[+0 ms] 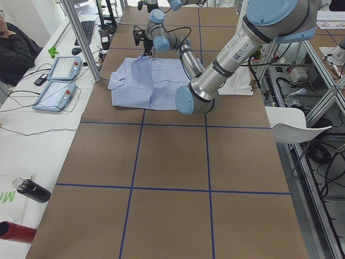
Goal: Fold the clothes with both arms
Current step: 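Lift the other sleeve with the left gripper and carry it over the shirt, then lay the sleeve across the shirt front with the left gripper and release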
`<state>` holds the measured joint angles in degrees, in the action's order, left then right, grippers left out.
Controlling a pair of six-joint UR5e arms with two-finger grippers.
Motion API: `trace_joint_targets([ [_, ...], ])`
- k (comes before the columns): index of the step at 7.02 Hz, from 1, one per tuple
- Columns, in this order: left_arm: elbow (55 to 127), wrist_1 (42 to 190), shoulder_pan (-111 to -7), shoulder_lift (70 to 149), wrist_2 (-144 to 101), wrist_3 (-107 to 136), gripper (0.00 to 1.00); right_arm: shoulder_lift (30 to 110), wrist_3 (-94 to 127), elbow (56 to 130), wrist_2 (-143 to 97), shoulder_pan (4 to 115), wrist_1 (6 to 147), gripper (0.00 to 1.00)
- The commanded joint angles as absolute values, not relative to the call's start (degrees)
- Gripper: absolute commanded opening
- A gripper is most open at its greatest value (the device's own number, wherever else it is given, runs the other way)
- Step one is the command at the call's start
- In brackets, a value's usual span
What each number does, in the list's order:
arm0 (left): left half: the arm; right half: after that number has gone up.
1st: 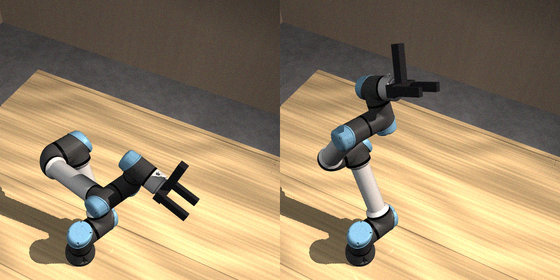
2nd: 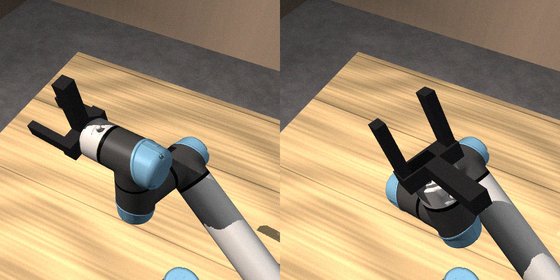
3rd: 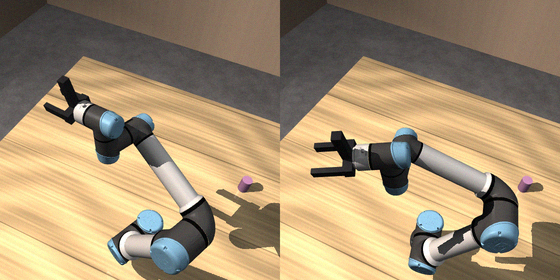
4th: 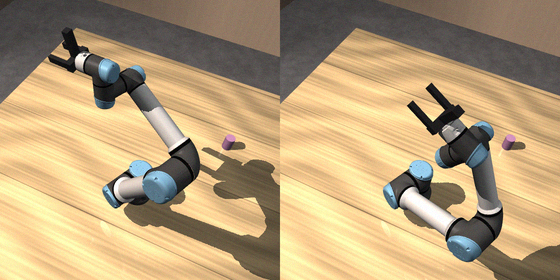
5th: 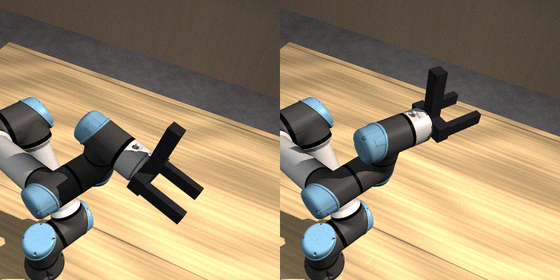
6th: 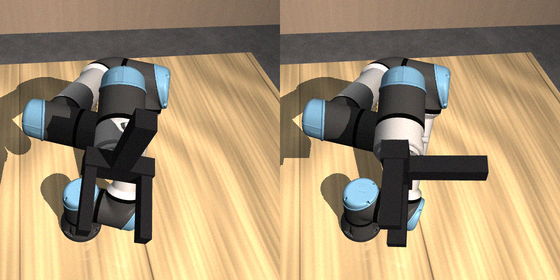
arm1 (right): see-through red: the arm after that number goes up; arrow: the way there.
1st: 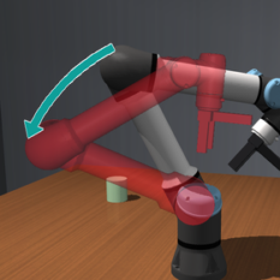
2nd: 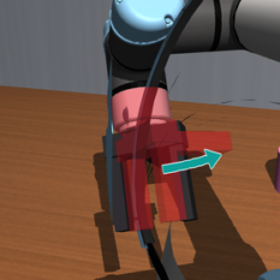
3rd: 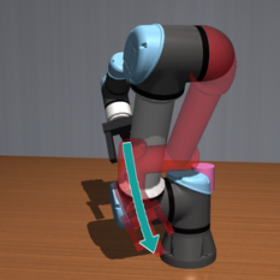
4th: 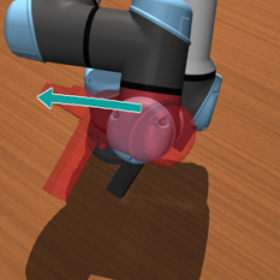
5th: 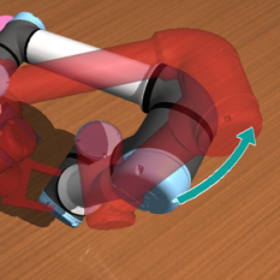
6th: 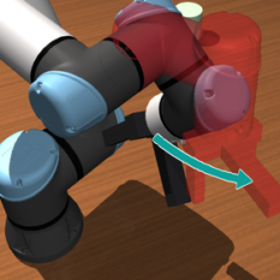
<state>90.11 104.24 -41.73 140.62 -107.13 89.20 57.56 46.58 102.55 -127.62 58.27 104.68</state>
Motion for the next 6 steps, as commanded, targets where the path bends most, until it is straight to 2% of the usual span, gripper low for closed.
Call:
trace_joint_targets([
  [1,89.9,104.3,-41.0,140.7,-107.1,89.9,0.0,58.2,46.6,102.6,-127.6,58.3,104.6,0.99],
  [6,89.0,111.1,-33.2,136.6,-100.2,79.5,0.0,59.3,46.6,102.3,-127.6,58.3,104.1,0.99],
])
